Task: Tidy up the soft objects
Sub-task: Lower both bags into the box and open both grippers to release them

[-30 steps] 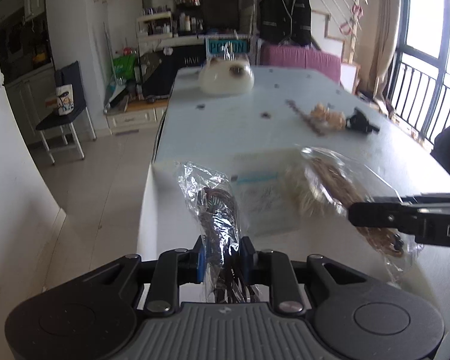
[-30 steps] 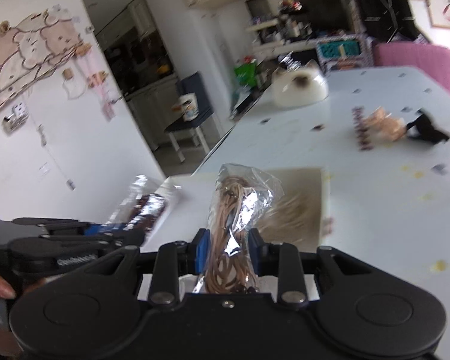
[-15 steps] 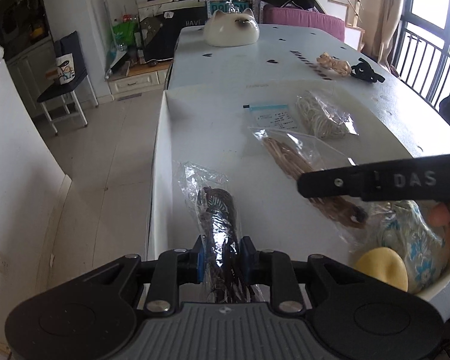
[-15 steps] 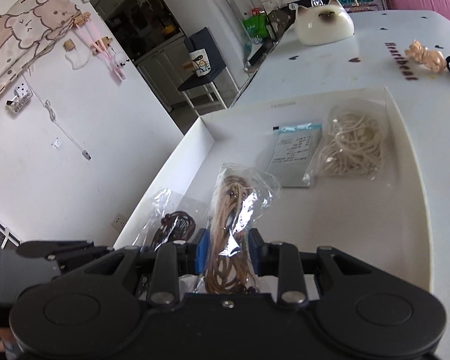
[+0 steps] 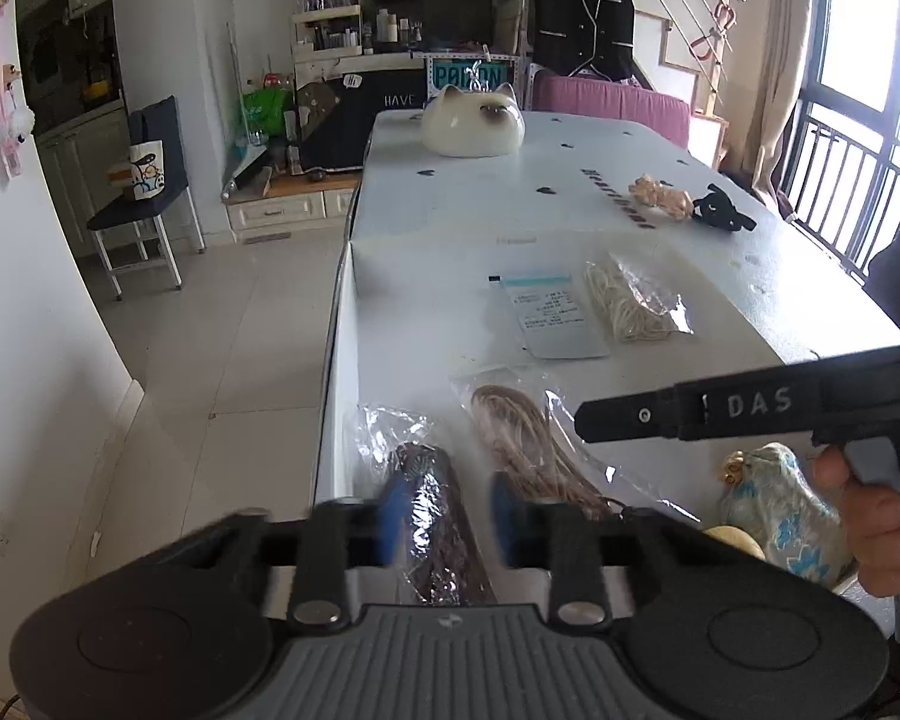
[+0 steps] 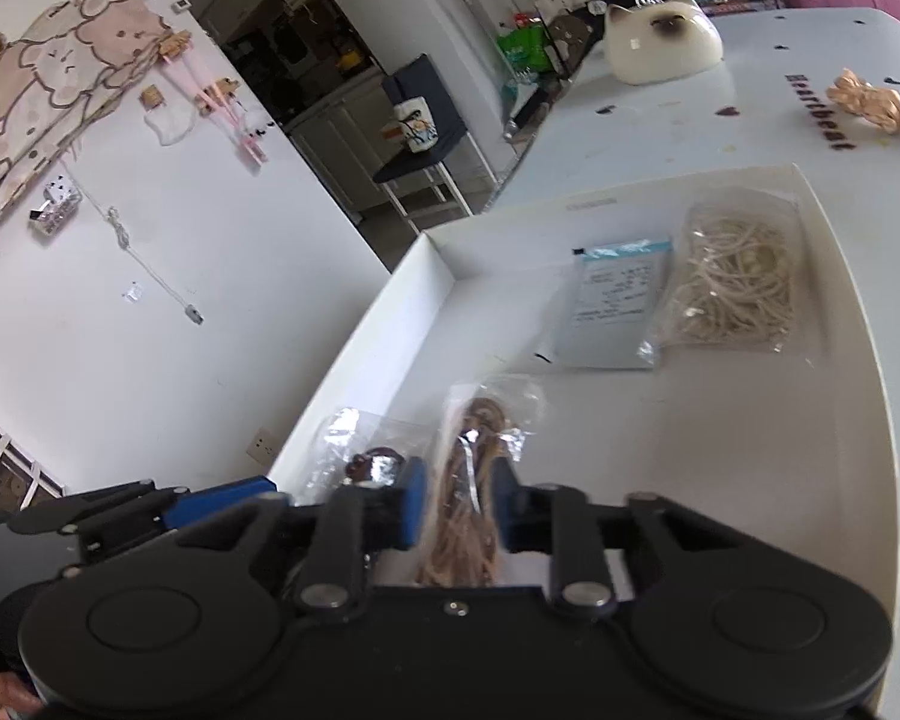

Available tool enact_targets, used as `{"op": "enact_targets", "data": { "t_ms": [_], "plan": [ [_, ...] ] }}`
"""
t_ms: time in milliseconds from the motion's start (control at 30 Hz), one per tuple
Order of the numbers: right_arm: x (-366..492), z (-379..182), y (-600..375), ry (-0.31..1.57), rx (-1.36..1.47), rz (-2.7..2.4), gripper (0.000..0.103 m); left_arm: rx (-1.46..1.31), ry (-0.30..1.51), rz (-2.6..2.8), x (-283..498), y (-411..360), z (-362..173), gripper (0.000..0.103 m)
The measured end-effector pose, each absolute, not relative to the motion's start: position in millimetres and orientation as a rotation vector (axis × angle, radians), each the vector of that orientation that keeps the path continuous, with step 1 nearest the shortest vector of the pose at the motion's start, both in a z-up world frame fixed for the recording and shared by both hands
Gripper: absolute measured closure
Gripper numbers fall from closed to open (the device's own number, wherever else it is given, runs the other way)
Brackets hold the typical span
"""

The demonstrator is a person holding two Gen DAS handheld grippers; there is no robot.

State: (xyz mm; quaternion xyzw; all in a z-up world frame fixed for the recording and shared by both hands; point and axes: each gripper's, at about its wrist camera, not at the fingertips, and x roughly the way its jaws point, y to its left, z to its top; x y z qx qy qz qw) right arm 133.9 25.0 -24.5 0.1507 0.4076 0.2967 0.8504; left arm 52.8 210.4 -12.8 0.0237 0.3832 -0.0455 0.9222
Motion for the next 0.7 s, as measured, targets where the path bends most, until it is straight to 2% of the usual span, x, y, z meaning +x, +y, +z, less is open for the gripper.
{"op": "enact_targets", "data": {
  "t_ms": [133, 267, 700],
  "plan": [
    [135, -32, 30, 0.895, 0.282, 0.624, 0.097, 0.071, 0.845, -0.075, 59, 210, -22, 0.092],
    [130, -42, 39, 0.950, 0.255, 0.654, 0.097, 0.067, 0.879, -0.067, 61, 216, -34, 0.095],
    [119, -42, 42, 0.973, 0.271, 0.679, 0.097, 0.058, 0.826, -0.068, 53, 211, -25, 0.092]
  ]
}}
